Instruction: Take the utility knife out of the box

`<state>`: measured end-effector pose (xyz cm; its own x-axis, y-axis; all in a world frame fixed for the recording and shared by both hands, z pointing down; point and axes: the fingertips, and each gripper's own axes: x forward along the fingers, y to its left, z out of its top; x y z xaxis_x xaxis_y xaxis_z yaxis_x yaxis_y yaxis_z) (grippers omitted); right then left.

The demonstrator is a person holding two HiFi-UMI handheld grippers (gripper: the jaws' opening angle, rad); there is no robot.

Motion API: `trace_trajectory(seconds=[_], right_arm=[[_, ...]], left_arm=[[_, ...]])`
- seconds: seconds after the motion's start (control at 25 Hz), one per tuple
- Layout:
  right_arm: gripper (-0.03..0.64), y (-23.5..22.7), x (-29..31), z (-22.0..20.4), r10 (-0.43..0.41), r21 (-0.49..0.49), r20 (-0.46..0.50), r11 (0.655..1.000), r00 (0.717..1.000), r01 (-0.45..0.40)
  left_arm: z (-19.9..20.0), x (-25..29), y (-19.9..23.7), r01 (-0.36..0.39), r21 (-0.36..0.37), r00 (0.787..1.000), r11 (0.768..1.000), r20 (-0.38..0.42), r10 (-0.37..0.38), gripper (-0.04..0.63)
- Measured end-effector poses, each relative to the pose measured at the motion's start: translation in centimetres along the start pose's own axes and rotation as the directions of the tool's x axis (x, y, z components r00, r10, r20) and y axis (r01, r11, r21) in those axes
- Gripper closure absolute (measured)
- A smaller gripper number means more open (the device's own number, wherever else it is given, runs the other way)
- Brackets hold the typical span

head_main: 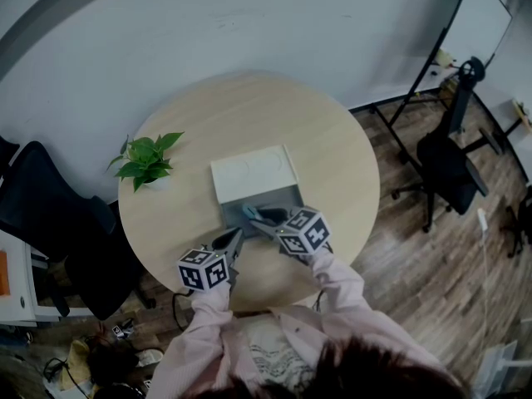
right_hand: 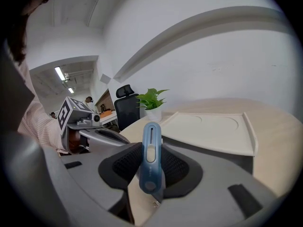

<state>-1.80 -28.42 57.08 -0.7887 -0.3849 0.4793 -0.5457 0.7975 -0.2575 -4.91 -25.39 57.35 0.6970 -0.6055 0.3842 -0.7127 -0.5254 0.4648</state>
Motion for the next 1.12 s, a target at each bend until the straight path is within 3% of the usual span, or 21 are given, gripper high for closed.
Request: trace_trajectory(seconds=[1.12], right_arm=[[0.476,2.3,-3.4,3.0,0.027,0.050,0.209,0.998,0.978,-0.039]], left_arm=[[2.8,-2.8,-1.8,0.051,0.104,0.989,0.993,0.134,-0.065,0.589]])
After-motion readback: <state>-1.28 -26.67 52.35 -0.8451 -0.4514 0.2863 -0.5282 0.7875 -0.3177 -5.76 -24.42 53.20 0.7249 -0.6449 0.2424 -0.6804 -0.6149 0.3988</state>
